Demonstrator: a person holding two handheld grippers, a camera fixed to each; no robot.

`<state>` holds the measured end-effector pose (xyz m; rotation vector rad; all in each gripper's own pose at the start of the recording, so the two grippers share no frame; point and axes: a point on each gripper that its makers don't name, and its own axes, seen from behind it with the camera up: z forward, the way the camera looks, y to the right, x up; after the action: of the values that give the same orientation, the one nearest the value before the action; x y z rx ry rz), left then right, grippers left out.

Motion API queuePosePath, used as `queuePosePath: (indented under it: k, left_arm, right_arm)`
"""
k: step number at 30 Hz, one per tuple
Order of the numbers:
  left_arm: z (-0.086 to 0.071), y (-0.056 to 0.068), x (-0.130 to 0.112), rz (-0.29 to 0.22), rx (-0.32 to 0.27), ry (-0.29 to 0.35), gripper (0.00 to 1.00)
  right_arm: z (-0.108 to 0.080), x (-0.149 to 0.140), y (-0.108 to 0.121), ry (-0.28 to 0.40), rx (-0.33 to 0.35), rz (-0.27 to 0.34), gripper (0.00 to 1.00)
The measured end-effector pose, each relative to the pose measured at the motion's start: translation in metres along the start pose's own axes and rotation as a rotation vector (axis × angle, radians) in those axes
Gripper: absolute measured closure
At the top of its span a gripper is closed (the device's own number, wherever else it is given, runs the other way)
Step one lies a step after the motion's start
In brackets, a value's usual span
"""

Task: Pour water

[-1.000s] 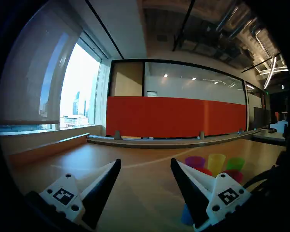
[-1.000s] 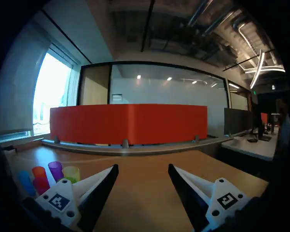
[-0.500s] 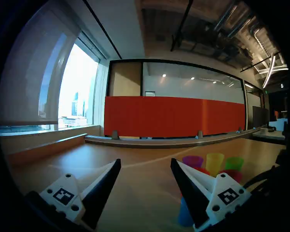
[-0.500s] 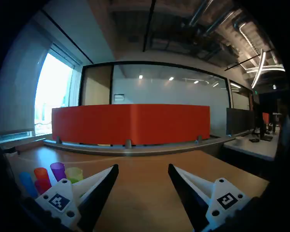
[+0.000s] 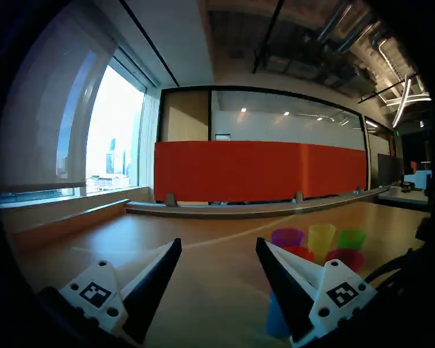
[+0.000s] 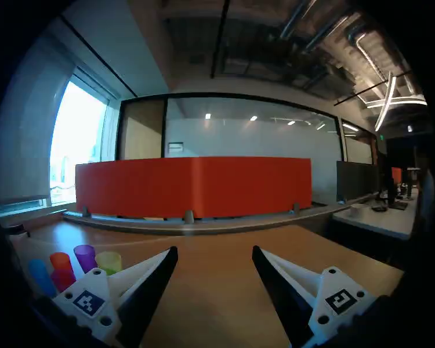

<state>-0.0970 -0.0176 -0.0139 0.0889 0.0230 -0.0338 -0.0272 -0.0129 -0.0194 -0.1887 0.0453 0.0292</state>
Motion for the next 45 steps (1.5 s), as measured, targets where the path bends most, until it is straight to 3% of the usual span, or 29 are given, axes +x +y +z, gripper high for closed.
queuePosePath:
  k: [27,45]
  left_arm:
    - [0.003,0.0,-0.008,0.006,0.005,-0.025,0.05]
    - [0.003,0.0,-0.008,0.007,0.005,-0.026,0.04]
  right_arm:
    - [-0.005,-0.006,0.005,0.001,0.008,0.023,0.01]
    - [-0.002,-0.011,0.0,0.039,0.039,-0.014,0.01]
